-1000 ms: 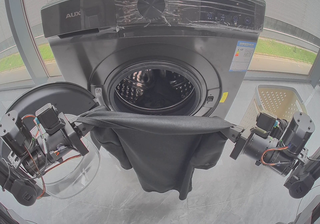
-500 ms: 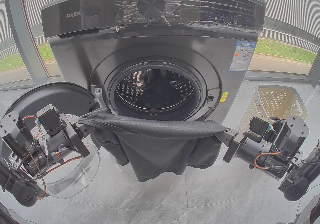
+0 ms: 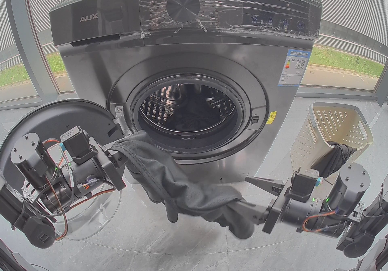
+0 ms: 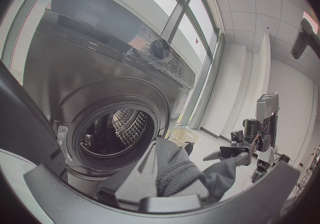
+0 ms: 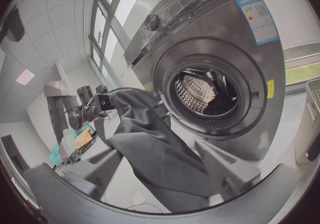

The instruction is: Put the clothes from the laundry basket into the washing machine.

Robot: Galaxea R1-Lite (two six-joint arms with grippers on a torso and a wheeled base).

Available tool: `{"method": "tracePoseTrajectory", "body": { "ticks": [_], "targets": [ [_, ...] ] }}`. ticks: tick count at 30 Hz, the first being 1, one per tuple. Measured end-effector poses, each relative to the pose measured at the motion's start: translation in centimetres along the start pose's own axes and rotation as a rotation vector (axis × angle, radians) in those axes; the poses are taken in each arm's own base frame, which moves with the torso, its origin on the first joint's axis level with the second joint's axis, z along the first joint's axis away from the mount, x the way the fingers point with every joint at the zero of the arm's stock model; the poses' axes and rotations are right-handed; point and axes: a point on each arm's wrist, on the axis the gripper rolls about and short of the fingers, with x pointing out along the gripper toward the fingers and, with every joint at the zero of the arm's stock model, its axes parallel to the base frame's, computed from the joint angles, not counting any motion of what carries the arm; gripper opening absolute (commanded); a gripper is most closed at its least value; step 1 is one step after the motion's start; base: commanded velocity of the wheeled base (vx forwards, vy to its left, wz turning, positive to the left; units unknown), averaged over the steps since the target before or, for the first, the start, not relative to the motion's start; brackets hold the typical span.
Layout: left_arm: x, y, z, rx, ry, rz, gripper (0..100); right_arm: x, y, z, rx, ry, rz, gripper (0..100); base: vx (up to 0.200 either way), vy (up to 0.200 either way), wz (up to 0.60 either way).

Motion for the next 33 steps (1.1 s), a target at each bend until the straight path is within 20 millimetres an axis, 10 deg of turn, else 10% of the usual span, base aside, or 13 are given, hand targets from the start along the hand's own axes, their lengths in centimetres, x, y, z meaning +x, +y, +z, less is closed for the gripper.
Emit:
{"method": "tracePoseTrajectory", "body": {
  "ticks": [18, 33],
  "targets": [
    [1.6, -0.8, -0.9, 0.001, 0.018, -0.027, 0, -1.2, 0.7, -5.0, 0.011, 0.253, 0.081, 100, 0.000, 0.000, 0.00],
    [1.4, -1.8, 0.0, 0.008, -0.017, -0.062, 0, 8.5, -2.0, -4.6, -0.019, 0.076, 0.057, 100, 0.000, 0.000, 0.00]
  ]
}}
